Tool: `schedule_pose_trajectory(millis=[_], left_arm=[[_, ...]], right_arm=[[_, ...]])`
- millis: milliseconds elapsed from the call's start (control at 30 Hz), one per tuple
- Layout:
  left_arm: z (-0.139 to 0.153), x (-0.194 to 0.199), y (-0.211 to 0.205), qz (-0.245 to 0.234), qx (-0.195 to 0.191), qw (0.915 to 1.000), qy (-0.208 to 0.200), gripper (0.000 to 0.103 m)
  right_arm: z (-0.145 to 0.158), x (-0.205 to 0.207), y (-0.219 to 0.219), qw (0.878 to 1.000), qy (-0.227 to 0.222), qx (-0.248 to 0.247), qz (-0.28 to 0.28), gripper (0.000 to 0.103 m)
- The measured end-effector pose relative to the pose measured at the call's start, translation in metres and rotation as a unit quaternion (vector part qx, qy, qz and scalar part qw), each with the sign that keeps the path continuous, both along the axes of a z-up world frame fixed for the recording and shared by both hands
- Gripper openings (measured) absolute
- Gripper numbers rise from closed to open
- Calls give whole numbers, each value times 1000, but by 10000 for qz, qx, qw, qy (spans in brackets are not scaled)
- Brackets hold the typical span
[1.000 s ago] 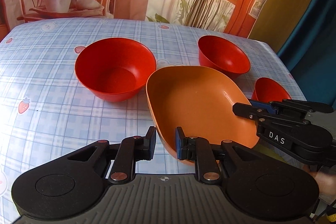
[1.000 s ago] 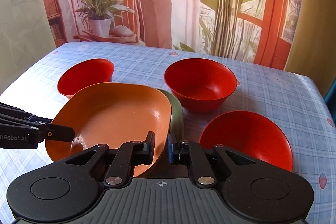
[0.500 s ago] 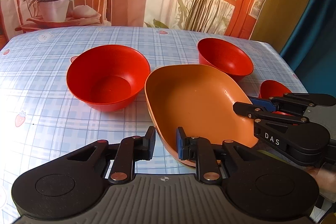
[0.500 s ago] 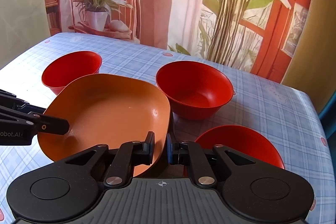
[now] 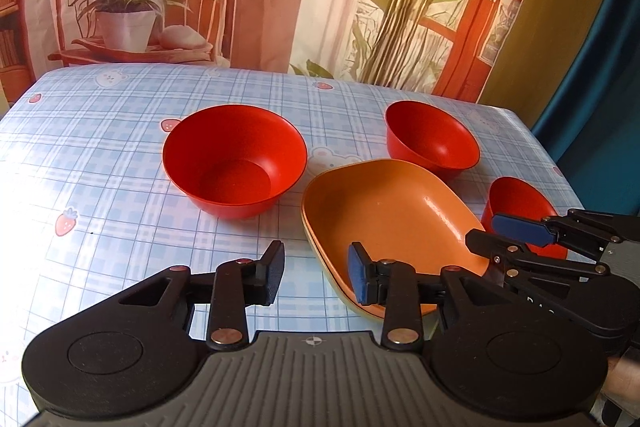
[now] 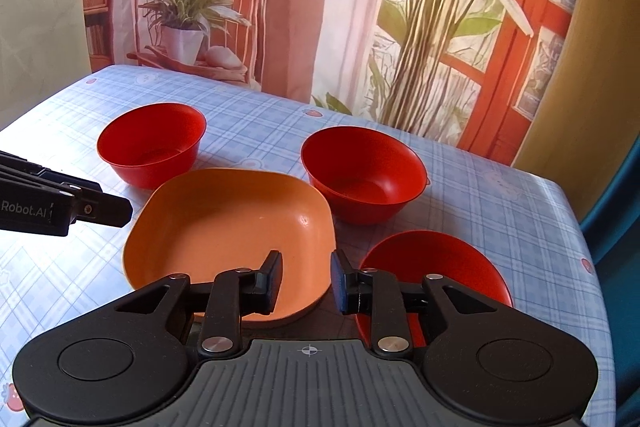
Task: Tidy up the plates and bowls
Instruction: 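Lower the orange plate onto the green oval dish and open the left gripper, then grasp the rim of the large green plate with the left gripper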
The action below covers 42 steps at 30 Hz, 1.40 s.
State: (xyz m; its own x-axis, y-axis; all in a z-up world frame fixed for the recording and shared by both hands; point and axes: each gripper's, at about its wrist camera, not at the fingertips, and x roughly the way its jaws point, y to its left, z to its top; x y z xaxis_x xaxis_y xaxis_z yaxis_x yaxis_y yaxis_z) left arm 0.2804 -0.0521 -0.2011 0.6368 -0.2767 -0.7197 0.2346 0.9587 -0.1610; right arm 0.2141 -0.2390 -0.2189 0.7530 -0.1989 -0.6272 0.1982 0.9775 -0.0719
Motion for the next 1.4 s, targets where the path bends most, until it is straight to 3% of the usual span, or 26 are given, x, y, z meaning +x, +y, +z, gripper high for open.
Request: schedule_pose_trajectory(millis=[367, 1067, 1400], left_arm=[[-4, -17, 2, -28, -61, 10000, 41, 37], [-22, -63, -6, -369, -203, 9975, 573, 37], [-39, -80, -16, -560, -394, 9937, 892, 37]], right_arm=[[2, -25, 14, 9998, 37, 148, -103, 24], [-6, -59, 19, 9990, 76, 359, -244, 24], [-11, -92, 8, 9974, 127, 299, -640, 24]])
